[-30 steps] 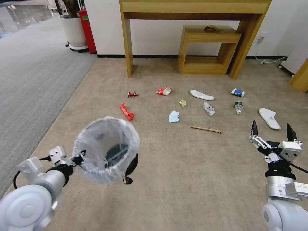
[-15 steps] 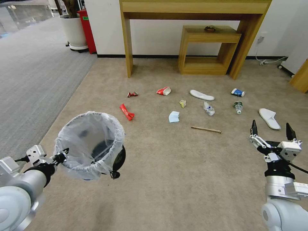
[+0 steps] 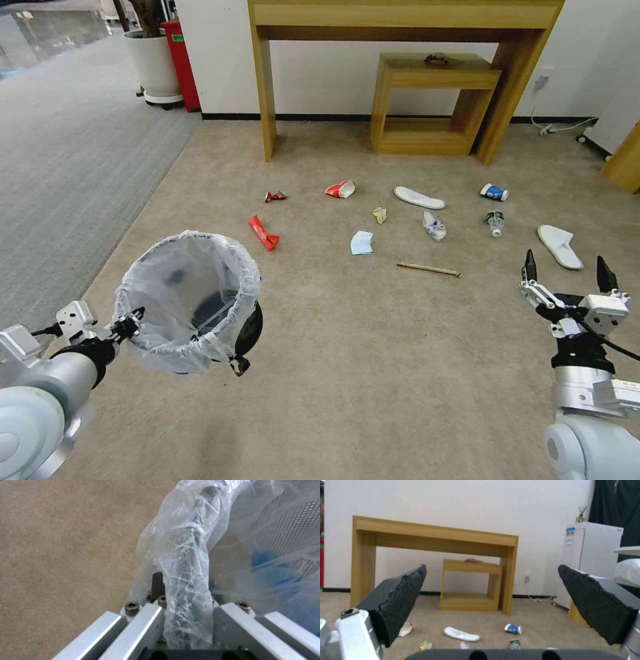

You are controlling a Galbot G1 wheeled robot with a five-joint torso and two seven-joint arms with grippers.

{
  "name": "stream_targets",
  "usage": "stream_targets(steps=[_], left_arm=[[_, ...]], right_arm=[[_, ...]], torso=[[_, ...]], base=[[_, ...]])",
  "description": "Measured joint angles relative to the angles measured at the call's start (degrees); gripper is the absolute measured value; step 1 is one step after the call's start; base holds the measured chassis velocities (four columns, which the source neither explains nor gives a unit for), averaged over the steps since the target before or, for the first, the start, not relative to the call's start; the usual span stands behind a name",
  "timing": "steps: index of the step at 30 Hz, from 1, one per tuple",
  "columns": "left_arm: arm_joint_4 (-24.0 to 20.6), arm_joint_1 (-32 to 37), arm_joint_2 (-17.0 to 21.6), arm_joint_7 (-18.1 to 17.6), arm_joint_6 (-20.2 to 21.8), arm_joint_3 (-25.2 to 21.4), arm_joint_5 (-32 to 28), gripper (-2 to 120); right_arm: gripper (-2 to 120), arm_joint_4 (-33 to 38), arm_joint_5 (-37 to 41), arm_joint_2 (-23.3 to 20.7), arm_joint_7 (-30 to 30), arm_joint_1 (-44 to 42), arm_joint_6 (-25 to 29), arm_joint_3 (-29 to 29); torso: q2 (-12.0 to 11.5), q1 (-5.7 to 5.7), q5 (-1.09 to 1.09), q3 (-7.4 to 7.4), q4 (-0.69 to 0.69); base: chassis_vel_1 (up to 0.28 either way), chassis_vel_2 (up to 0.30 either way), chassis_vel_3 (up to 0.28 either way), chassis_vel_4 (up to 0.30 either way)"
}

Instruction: Pick up the trash bin and place the garbage on the floor into it.

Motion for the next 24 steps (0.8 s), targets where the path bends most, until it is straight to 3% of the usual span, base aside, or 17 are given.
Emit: stream_targets(steps=[24], left_arm=[[-0.3, 0.3, -0.2, 0.2, 0.0, 0.1, 0.5, 0]], right_arm=[[100, 0.3, -0.4, 0.1, -0.3, -0.2, 0.4, 0.3]], torso=[[0.0, 0.00, 0.00, 0.00, 0.00]], base=[[0.000, 0.000, 0.000, 0.000]])
